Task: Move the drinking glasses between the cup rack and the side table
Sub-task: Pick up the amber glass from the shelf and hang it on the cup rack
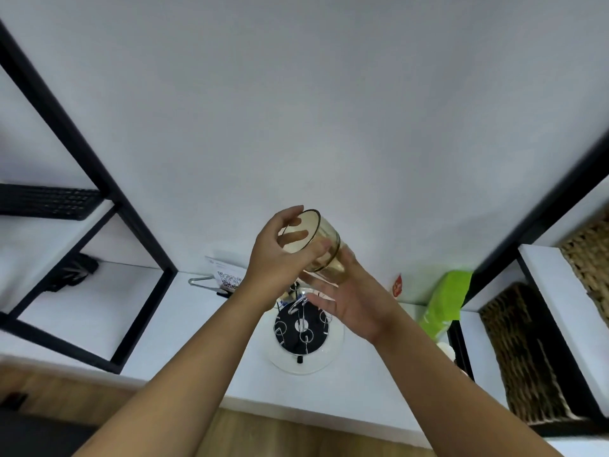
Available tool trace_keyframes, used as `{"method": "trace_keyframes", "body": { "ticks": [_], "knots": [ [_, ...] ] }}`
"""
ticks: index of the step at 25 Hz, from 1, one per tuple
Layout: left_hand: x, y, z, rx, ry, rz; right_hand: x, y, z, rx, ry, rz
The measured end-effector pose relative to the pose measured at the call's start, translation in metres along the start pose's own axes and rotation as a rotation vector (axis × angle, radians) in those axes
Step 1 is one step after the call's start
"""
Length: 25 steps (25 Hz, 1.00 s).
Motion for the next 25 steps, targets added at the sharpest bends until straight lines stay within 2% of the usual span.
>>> {"method": "trace_keyframes", "body": {
  "ticks": [4, 9, 13, 16, 20, 25],
  "knots": [
    [-0.021, -0.013, 0.016, 0.011, -0.023, 0.029, 0.019, -0.003, -0.018, -0.074, 0.138, 0.004],
    [-0.022, -0.031, 0.057, 0.073, 0.017, 0.067, 0.045, 0.004, -0.031, -0.014, 0.219, -0.003],
    [-0.008, -0.043, 0.101, 0.130, 0.157, 0.171, 0.069, 0.006, -0.042, 0.064, 0.013, -0.109],
    [0.012, -0.052, 0.136, 0.163, 0.266, 0.225, 0.089, 0.006, -0.062, 0.061, -0.081, -0.263],
    [0.033, -0.051, 0.179, 0.176, 0.378, 0.211, 0.104, 0.016, -0.087, 0.088, -0.188, -0.432],
    [0.038, -0.033, 0.225, 0.142, 0.548, 0.216, 0.113, 0.028, -0.103, 0.143, -0.552, -0.589]
  ]
}}
Point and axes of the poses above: each hand's wrist, its own y-axis towards the middle knuckle, its own x-axis out of the back of the hand, z = x × y, the point moved 7 cm from there along y, towards the middle knuckle, and after that the axes turned 2 degrees about -x, right-handed, at the moved point
